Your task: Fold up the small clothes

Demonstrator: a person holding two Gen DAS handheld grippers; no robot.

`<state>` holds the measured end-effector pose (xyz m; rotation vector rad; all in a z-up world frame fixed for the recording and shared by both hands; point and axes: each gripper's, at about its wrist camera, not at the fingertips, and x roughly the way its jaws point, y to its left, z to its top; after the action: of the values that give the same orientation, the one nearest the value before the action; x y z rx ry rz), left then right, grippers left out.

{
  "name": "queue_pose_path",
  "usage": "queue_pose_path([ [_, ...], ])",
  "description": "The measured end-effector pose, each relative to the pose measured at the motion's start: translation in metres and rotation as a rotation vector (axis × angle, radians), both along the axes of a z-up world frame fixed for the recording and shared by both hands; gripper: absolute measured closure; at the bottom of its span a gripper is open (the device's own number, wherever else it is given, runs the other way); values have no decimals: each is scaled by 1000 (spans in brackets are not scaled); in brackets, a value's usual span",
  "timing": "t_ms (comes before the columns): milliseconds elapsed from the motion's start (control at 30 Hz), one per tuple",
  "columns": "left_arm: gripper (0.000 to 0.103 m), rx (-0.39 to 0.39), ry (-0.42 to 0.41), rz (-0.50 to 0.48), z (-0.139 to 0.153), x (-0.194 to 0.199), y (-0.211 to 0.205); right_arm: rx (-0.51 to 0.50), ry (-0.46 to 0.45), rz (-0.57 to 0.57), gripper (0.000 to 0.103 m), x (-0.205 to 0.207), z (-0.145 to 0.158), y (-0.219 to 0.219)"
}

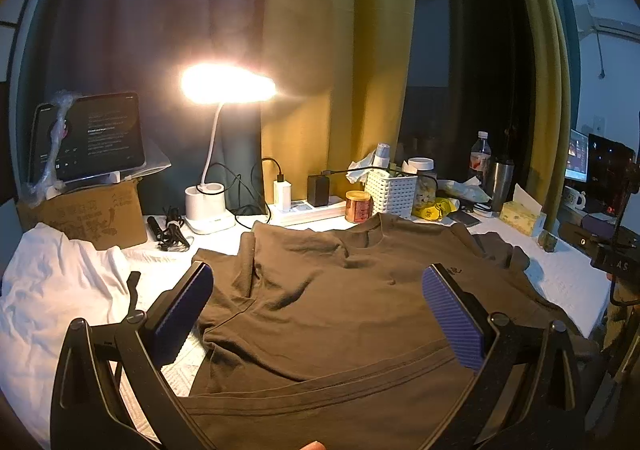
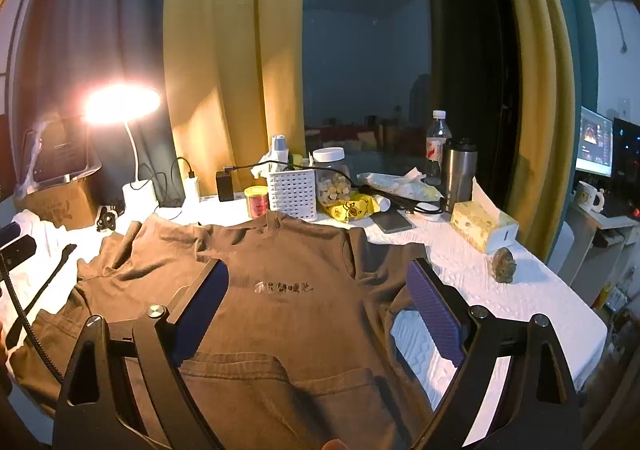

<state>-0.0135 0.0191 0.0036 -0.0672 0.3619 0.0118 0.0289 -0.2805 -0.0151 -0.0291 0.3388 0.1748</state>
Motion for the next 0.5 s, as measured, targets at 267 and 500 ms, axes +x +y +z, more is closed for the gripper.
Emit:
queue_pose_path([
  [267, 0, -14, -3, 5, -5, -4, -1, 1, 5, -1, 11, 1, -2, 0],
  [500, 0, -47, -3, 15, -7, -5, 3, 2, 8, 0, 11, 1, -2, 0],
])
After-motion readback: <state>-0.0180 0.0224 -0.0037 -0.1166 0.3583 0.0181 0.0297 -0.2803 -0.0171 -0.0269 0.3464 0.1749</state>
